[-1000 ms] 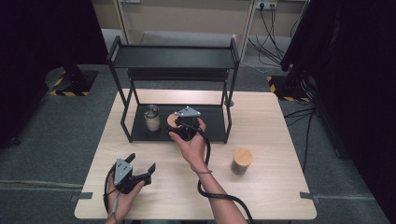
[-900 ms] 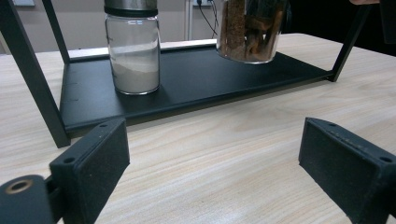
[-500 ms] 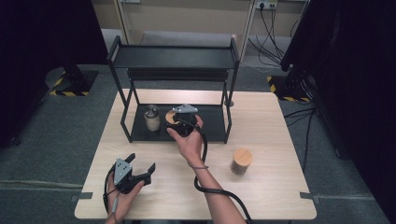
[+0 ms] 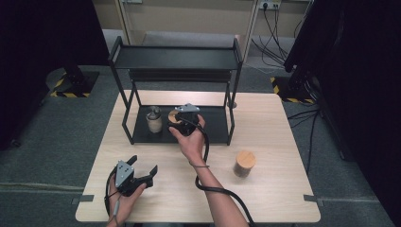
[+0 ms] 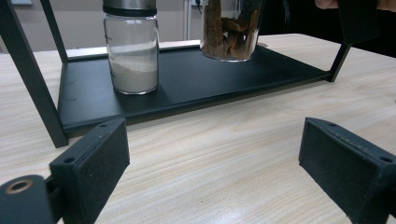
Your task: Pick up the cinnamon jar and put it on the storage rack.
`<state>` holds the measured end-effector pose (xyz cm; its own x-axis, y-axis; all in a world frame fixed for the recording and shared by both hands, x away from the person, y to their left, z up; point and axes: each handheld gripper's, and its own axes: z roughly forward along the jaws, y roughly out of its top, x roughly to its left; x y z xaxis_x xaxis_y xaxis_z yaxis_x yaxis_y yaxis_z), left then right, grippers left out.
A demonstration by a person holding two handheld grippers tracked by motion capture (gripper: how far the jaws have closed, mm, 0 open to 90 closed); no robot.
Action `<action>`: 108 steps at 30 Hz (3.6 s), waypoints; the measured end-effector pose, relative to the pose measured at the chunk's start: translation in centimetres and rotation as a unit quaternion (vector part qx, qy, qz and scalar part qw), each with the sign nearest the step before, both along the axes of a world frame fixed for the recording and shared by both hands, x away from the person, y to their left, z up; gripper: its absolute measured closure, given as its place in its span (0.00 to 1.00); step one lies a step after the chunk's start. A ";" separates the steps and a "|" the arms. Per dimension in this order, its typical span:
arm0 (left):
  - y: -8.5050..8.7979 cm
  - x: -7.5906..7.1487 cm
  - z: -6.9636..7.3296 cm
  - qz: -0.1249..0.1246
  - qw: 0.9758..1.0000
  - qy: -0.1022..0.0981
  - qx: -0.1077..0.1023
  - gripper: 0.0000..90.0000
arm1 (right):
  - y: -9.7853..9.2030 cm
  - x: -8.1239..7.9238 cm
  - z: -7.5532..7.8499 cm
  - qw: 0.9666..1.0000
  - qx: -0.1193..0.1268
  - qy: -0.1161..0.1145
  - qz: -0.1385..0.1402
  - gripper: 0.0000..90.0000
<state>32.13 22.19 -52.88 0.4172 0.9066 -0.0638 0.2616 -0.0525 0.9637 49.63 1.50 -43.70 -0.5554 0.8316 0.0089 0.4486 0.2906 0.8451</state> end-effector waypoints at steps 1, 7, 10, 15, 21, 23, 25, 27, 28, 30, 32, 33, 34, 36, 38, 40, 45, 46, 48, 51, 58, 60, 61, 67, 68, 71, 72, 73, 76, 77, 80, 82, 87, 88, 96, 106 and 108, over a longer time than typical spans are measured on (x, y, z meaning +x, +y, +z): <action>0.0 0.0 0.0 0.000 1.000 0.000 0.000 0.09 | 0.0 0.1 0.0 1.000 0.001 -0.001 -0.001 0.27; 0.0 0.0 0.0 -0.001 1.000 0.000 0.003 0.09 | -0.2 0.8 -0.4 1.000 0.005 0.003 -0.011 0.27; 0.0 0.0 0.0 -0.002 1.000 0.001 0.001 0.09 | -0.1 1.2 -0.7 1.000 0.003 0.004 -0.016 0.27; 0.0 0.0 0.0 -0.002 1.000 0.000 0.001 0.09 | -0.1 1.7 -1.1 1.000 0.002 0.007 -0.022 0.27; 0.0 0.0 0.0 -0.002 1.000 0.000 -0.001 0.09 | 0.2 2.3 -1.3 1.000 -0.003 0.008 -0.025 0.27; 0.0 0.0 0.0 -0.003 1.000 0.000 -0.001 0.09 | 0.4 2.5 -1.3 1.000 -0.011 0.011 -0.022 0.27; 0.0 0.0 0.0 -0.002 1.000 0.000 -0.003 0.09 | 0.5 2.8 -1.4 1.000 -0.013 0.012 -0.023 0.27; 0.0 0.0 0.0 -0.003 1.000 0.000 -0.002 0.09 | 0.7 3.0 -1.5 1.000 -0.011 0.014 -0.024 0.27; 0.0 0.0 0.0 -0.003 1.000 0.000 -0.002 0.09 | 0.7 3.2 -1.5 1.000 -0.013 0.016 -0.024 0.27; 0.0 0.0 0.0 -0.003 1.000 0.000 -0.003 0.09 | 0.7 3.4 -1.6 0.999 -0.009 0.019 -0.028 0.27; 0.0 0.0 0.0 -0.003 1.000 0.000 -0.002 0.09 | 0.7 3.7 -1.8 0.999 -0.010 0.021 -0.031 0.27; 0.0 0.0 0.0 -0.004 1.000 -0.001 -0.001 0.09 | 0.6 3.8 -1.9 0.999 -0.010 0.022 -0.033 0.27; 0.0 0.0 0.0 -0.004 1.000 0.000 -0.001 0.09 | 0.6 3.9 -2.0 0.999 -0.011 0.022 -0.033 0.27; 0.0 0.1 0.0 -0.004 1.000 0.000 0.000 0.09 | 0.6 4.0 -2.2 0.999 -0.011 0.024 -0.035 0.27; 0.0 0.0 0.0 -0.004 1.000 0.000 -0.001 0.09 | 0.6 4.2 -2.4 0.999 -0.012 0.025 -0.035 0.27; 0.1 0.0 0.0 -0.004 1.000 -0.001 -0.002 0.09 | 0.7 4.4 -2.6 0.999 -0.012 0.027 -0.038 0.27; 0.0 0.0 0.0 -0.004 1.000 -0.001 -0.001 0.09 | 0.7 4.6 -2.8 0.999 -0.011 0.030 -0.043 0.27; 0.0 0.0 0.0 -0.004 1.000 -0.001 -0.001 0.09 | 0.7 4.7 -2.9 0.999 -0.011 0.030 -0.044 0.27; 0.0 0.0 0.0 -0.004 1.000 -0.001 -0.001 0.09 | 0.7 4.8 -3.0 0.999 -0.013 0.028 -0.045 0.27; 0.0 0.0 0.0 -0.005 1.000 -0.001 -0.001 0.09 | 0.8 5.0 -3.1 0.999 -0.015 0.028 -0.044 0.27; 0.0 0.0 0.0 -0.005 1.000 -0.001 -0.001 0.09 | 1.0 5.2 -3.5 0.998 -0.017 0.027 -0.047 0.27; 0.0 0.0 0.0 -0.005 1.000 -0.002 -0.001 0.09 | 0.9 5.3 -3.6 0.998 -0.019 0.028 -0.047 0.27; 0.0 0.0 0.0 -0.005 1.000 -0.001 0.000 0.09 | 0.9 5.3 -3.6 0.998 -0.017 0.029 -0.049 0.27; 0.0 0.0 0.0 -0.005 1.000 -0.002 0.000 0.09 | 0.9 5.4 -3.7 0.998 -0.011 0.028 -0.051 0.27; 0.0 0.0 0.0 -0.005 1.000 -0.002 0.000 0.09 | 1.0 5.4 -3.8 0.998 -0.012 0.027 -0.051 0.27; 0.1 0.0 0.0 -0.004 1.000 -0.002 -0.002 0.09 | 1.1 5.3 -3.9 0.998 -0.020 0.024 -0.050 0.27; 0.1 0.0 0.0 -0.005 1.000 -0.002 -0.002 0.09 | 1.2 5.2 -3.9 0.998 -0.024 0.022 -0.048 0.27; 0.0 0.0 0.0 -0.005 1.000 -0.001 -0.002 0.09 | 1.2 5.2 -3.9 0.998 -0.025 0.021 -0.047 0.27; 0.0 0.0 0.0 -0.005 1.000 -0.002 0.000 0.09 | 1.2 5.2 -3.9 0.998 -0.025 0.022 -0.046 0.27; 0.0 0.0 0.0 -0.005 1.000 -0.002 0.000 0.09 | 1.2 5.2 -3.9 0.998 -0.024 0.024 -0.045 0.27; 0.0 0.0 0.0 -0.004 1.000 -0.001 0.000 0.09 | 1.1 5.2 -3.9 0.998 -0.024 0.026 -0.044 0.27; 0.0 0.0 0.0 -0.004 1.000 -0.002 0.000 0.09 | 1.1 5.3 -3.9 0.998 -0.021 0.027 -0.044 0.27; 0.0 0.0 0.0 -0.004 1.000 -0.002 0.000 0.09 | 1.2 5.3 -3.9 0.998 -0.022 0.028 -0.044 0.26; 0.0 0.0 0.0 -0.004 1.000 -0.002 0.000 0.09 | 1.2 5.3 -3.9 0.998 -0.022 0.028 -0.044 0.26; 0.0 0.0 0.0 -0.004 1.000 -0.002 0.000 0.09 | 1.2 5.3 -3.8 0.998 -0.021 0.027 -0.044 0.24; 0.0 0.0 0.0 -0.004 1.000 -0.002 -0.001 0.09 | 1.4 5.1 -3.7 0.999 -0.020 0.030 -0.039 0.14; 0.0 0.0 0.0 -0.004 1.000 -0.002 -0.001 0.09 | 1.4 5.1 -3.6 0.999 -0.018 0.034 -0.038 0.11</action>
<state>32.13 22.23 -52.89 0.4249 0.9030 -0.0634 0.2565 -0.0530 0.9651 54.68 2.91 -47.32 -0.4899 0.8717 0.0127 0.5262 0.2840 0.8015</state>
